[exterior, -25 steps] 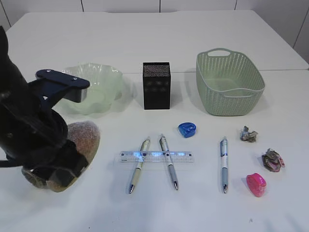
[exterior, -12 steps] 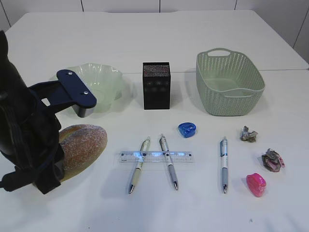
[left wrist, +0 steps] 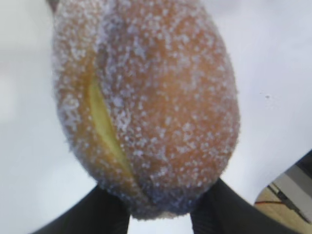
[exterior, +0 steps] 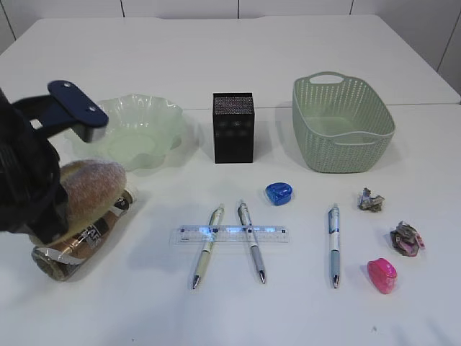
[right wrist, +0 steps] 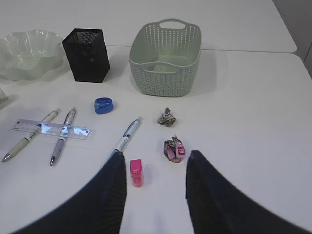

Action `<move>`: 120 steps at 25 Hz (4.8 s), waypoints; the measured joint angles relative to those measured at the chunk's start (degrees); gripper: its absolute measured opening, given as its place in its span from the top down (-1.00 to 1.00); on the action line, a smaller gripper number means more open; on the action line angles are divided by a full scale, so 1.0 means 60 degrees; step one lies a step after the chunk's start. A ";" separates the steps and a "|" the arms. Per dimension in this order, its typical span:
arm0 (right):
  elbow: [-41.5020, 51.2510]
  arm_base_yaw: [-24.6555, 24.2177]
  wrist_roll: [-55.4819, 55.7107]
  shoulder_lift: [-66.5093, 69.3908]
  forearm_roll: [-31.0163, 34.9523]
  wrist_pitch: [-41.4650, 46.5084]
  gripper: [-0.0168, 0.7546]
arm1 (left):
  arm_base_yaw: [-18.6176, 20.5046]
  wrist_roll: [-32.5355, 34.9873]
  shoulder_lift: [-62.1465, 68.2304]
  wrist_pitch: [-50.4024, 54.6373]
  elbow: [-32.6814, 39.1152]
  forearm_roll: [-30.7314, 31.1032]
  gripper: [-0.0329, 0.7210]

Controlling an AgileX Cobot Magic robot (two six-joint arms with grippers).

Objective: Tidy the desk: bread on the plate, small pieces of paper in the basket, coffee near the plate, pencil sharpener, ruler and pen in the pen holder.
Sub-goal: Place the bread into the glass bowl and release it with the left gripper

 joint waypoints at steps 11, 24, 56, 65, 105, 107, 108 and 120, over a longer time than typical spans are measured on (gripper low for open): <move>0.0000 0.0000 0.0000 0.0000 0.0000 0.0000 0.09 | 0.2790 0.0000 0.0042 -0.0214 -0.0388 -0.1745 0.31; 0.0000 0.0000 0.0000 0.0000 0.0000 0.0000 0.09 | 0.2831 -0.0114 0.2313 0.0390 -0.3032 -0.2354 0.31; 0.0000 0.0000 0.0000 0.0000 0.0202 0.0233 0.09 | 0.3327 -0.0530 0.7942 0.1032 -0.9722 -0.2171 0.30; 0.0000 0.0000 0.0000 0.0000 0.0223 0.0270 0.09 | 0.3327 -0.0530 0.8304 0.0122 -0.9722 -0.2255 0.30; 0.0000 0.0000 0.0000 0.0000 0.0223 0.0270 0.09 | 0.3327 -0.0552 0.7405 0.1326 -1.0136 -0.2350 -0.43; 0.0000 0.0000 0.0000 0.0000 0.0223 0.0270 0.09 | 0.3327 -0.0552 0.7049 0.1704 -1.0530 -0.2336 -0.43; 0.0000 0.0000 0.0000 0.0000 0.0223 0.0270 0.09 | 0.3327 -0.0552 0.6859 0.1757 -1.0646 -0.2336 -0.43; 0.0000 0.0000 0.0000 0.0000 0.0223 0.0270 0.09 | 0.2603 -0.0552 0.4675 0.1984 -1.0188 -0.2388 -0.39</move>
